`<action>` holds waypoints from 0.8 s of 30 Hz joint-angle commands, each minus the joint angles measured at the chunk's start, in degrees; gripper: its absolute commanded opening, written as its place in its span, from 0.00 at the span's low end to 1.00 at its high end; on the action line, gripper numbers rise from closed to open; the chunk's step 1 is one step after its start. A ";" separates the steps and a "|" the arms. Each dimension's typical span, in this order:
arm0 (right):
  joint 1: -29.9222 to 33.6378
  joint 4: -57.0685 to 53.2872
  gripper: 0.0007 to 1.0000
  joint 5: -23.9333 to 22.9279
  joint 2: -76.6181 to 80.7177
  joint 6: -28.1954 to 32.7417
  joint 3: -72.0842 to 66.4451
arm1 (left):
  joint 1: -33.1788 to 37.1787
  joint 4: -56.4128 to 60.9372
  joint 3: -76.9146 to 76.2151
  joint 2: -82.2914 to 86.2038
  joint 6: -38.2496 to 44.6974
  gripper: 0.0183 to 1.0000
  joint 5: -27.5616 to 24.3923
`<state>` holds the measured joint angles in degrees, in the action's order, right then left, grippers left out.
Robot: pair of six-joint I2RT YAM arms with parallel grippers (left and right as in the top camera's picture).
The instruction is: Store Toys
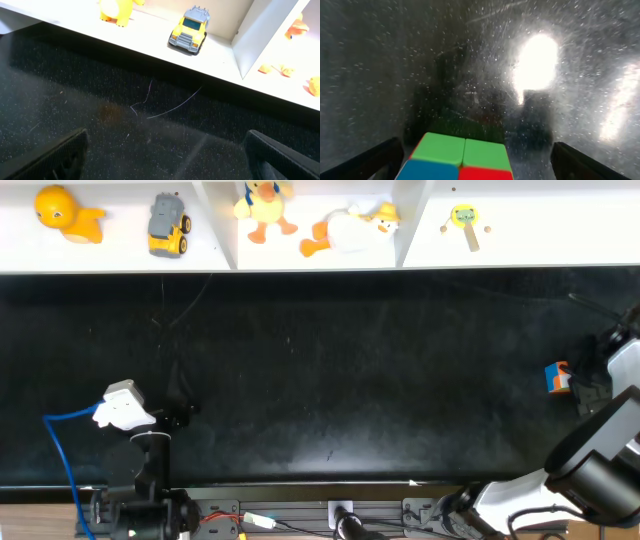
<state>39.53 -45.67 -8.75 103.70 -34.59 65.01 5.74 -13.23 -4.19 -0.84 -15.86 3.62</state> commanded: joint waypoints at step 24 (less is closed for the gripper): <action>-5.42 -1.27 0.71 -2.95 1.75 -2.29 -0.07 | 0.31 0.28 0.22 0.70 1.31 1.00 -0.57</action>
<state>34.39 -46.22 -10.83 104.20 -36.99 65.14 5.74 -13.23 -4.19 -0.84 -15.86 3.62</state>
